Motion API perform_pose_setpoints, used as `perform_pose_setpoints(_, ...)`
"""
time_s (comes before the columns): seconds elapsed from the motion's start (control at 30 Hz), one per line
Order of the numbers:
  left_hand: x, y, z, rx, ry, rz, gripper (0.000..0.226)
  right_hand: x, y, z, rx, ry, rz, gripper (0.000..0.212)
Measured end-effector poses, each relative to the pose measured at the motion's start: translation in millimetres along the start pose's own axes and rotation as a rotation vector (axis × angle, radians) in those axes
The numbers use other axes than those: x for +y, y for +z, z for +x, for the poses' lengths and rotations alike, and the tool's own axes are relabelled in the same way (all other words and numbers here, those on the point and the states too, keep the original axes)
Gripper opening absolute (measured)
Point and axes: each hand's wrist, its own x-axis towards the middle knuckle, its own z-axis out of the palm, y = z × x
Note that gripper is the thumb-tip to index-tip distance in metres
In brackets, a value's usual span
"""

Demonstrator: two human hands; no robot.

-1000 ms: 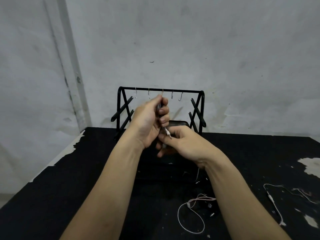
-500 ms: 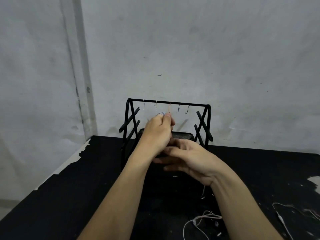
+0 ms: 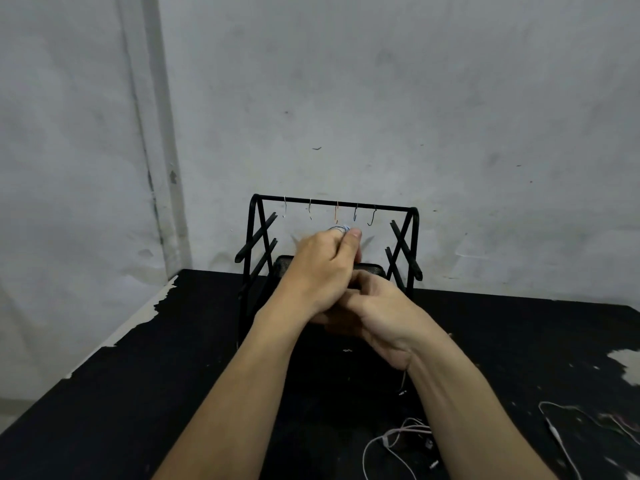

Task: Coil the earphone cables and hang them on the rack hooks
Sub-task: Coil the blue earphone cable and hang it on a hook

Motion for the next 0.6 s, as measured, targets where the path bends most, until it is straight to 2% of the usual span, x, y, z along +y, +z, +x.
perform_pose_setpoints(0.07,-0.5,-0.6,-0.4,-0.090,-0.106,-0.169,0.044,0.9,-5.4,1.8,0.084,-0.035,-0.171,0.026)
perform_pose_setpoints(0.13,0.5,-1.1,-2.1,-0.229,-0.246,-0.520,0.043,-0.9,-12.7,4.3,0.203,-0.114,-0.257,0.030)
perform_pose_setpoints(0.17,1.6,-1.8,-3.0,-0.295,-0.299,-0.691,0.042,-3.0,-15.6,5.6,0.207,-0.148,-0.234,0.034)
perform_pose_setpoints(0.3,6.1,-11.2,-5.0,-0.491,-0.400,-1.136,0.035,-11.2,-15.1,-1.8,-0.073,-0.199,0.055,0.037)
perform_pose_setpoints(0.4,4.1,-20.6,-4.1,-0.576,-0.412,-1.274,0.035,-13.2,-15.4,-2.7,-0.049,-0.256,0.034,0.026)
perform_pose_setpoints(0.5,-2.0,-27.7,-2.6,-0.660,-0.415,-1.316,0.037,-11.0,-16.3,-0.6,-0.006,-0.297,0.032,0.018)
perform_pose_setpoints(0.6,-8.9,-30.9,-3.4,-0.742,-0.409,-1.348,0.035,-6.5,-12.1,0.7,-0.092,-0.254,0.118,0.029)
